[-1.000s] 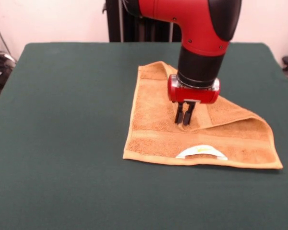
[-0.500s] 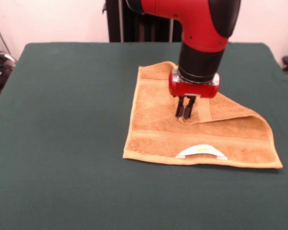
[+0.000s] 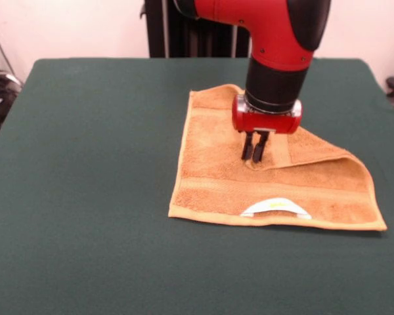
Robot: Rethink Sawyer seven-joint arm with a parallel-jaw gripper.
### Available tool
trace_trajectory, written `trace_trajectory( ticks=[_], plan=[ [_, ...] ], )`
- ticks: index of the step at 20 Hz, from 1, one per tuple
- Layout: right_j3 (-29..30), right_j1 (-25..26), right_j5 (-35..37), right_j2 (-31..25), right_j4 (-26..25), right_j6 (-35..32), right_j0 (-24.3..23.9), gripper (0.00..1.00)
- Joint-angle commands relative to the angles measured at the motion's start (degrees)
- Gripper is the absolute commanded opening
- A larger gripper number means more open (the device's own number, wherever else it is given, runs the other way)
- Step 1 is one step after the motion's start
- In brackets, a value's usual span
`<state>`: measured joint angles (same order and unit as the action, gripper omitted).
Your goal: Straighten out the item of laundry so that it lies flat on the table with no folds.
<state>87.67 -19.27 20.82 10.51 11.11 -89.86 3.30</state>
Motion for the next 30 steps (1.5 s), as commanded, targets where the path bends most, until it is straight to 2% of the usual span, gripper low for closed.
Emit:
trace_trajectory(
  ticks=[1,6,23,30],
  plan=[
    [9.8,1.1,-2.4,-9.2,2.9,-15.1,3.1,0.00],
    [11.1,0.3,-4.4,-10.9,1.5,-13.3,3.1,0.00],
    [11.3,1.3,-6.8,-10.3,1.7,-13.3,4.6,0.00],
    [15.1,-1.7,-6.1,-10.8,2.2,-14.5,5.2,0.00]
  ],
)
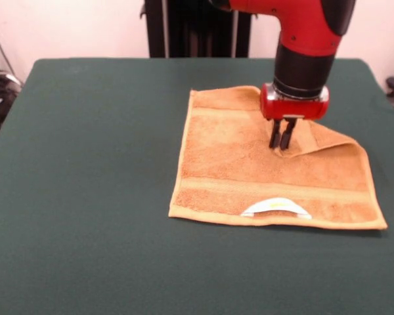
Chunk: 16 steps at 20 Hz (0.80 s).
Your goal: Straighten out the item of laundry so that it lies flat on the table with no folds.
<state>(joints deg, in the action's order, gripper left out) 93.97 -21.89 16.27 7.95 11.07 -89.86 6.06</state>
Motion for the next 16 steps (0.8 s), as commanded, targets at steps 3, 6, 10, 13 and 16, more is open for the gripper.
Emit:
trace_trajectory(
  ticks=[3,6,10,13,16],
  plan=[
    [10.6,-0.3,-1.7,-9.0,1.4,-13.8,2.5,0.00],
    [11.1,-0.4,-2.0,-9.5,0.9,-13.0,2.5,0.00],
    [11.9,-0.3,-2.8,-10.1,0.8,-12.9,2.4,0.00],
    [12.0,-0.2,-3.2,-10.4,0.7,-12.5,2.1,0.00],
    [12.2,0.1,-4.0,-10.6,0.5,-12.2,1.8,0.00]
  ],
)
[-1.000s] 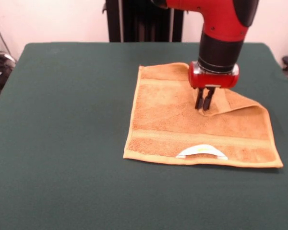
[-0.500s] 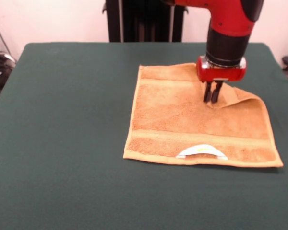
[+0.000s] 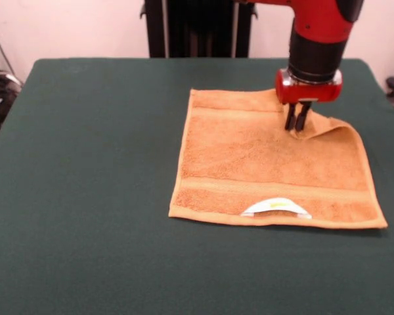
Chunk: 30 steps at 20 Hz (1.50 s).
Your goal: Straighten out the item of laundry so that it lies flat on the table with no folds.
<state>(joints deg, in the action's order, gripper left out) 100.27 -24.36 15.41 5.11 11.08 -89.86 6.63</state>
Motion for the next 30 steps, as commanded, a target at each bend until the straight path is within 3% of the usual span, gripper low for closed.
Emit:
trace_trajectory(
  ticks=[1,14,30],
  plan=[
    [6.0,2.5,-3.3,-7.8,0.5,-12.2,1.1,0.00],
    [10.4,-0.5,-3.5,-8.8,2.7,-15.7,3.7,0.00],
    [11.3,0.3,-5.9,-9.2,3.1,-15.8,4.7,0.00]
  ],
)
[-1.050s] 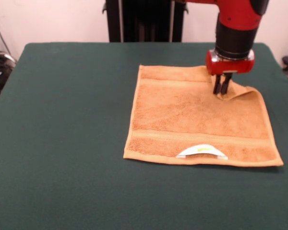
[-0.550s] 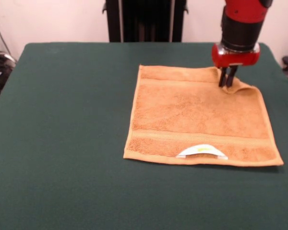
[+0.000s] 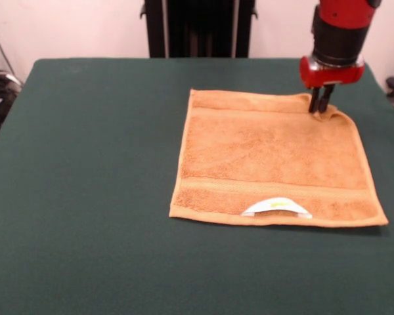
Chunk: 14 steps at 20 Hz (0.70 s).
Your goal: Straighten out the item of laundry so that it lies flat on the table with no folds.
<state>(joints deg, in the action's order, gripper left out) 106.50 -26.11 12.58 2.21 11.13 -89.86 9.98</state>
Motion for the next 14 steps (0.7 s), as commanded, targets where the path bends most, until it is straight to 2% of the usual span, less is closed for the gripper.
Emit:
trace_trajectory(
  ticks=[1,10,14],
  plan=[
    [5.1,2.2,-3.3,-6.2,3.0,-15.7,1.4,0.00],
    [5.2,2.3,-3.6,-6.2,3.2,-15.7,1.5,0.00],
    [6.4,0.9,-2.7,-5.8,4.2,-17.1,3.0,0.00]
  ],
)
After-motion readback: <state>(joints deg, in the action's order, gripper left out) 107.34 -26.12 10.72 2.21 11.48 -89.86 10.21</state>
